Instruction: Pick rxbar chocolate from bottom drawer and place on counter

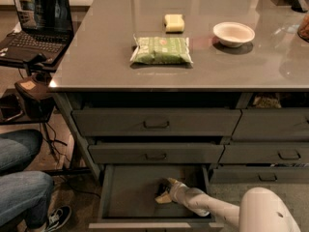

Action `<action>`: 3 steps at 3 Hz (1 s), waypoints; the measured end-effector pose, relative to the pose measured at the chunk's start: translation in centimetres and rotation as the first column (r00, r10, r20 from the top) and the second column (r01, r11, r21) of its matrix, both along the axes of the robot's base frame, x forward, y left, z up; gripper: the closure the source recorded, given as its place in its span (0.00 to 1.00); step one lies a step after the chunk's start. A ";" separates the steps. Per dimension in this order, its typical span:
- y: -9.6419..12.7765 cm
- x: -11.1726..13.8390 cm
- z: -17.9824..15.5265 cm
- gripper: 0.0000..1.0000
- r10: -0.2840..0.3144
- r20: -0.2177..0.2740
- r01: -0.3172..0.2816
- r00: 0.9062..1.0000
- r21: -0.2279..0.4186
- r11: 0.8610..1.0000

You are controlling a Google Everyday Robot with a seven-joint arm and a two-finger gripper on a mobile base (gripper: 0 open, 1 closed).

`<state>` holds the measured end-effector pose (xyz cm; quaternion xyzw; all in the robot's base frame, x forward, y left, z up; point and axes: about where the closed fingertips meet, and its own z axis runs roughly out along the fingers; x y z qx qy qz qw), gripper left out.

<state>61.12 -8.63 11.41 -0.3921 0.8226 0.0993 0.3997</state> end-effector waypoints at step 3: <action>-0.1 -4.7 7.8 1.00 -0.127 0.280 0.149 0.951 -0.059 0.987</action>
Offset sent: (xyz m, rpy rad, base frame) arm -0.0428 -0.0191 0.0896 -0.1266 -0.3757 -0.2349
